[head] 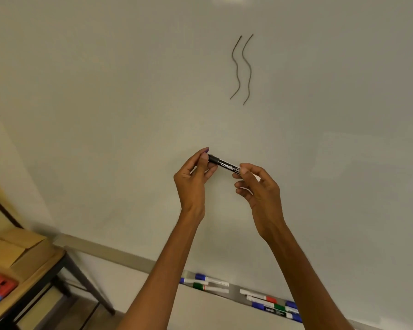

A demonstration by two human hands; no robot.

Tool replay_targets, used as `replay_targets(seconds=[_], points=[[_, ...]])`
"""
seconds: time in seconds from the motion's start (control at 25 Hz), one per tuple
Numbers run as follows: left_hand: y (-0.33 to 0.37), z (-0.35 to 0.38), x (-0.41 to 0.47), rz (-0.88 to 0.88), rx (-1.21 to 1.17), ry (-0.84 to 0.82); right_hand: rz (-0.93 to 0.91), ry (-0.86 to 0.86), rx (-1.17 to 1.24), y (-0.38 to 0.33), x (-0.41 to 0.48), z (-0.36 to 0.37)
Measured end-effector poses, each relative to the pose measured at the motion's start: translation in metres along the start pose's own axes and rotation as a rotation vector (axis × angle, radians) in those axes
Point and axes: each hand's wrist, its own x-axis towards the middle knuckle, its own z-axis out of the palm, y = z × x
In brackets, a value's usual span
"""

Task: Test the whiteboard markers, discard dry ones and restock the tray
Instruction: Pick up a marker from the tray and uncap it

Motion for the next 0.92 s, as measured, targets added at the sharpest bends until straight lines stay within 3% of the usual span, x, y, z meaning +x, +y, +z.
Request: replay_targets(seconds=[0.44, 0.6, 0.92], points=[[-0.039, -0.139, 0.023, -0.090, 0.058, 0.363, 0.187, 0.093, -0.001, 0.119, -0.020, 0.063], [-0.065, -0.209, 0.033, -0.165, 0.115, 0.466, 0.342, 0.176, -0.061, 0.185, -0.029, 0.105], [-0.110, -0.346, 0.064, -0.364, 0.309, 0.541, 0.593, 0.256, -0.178, 0.306, -0.035, 0.175]])
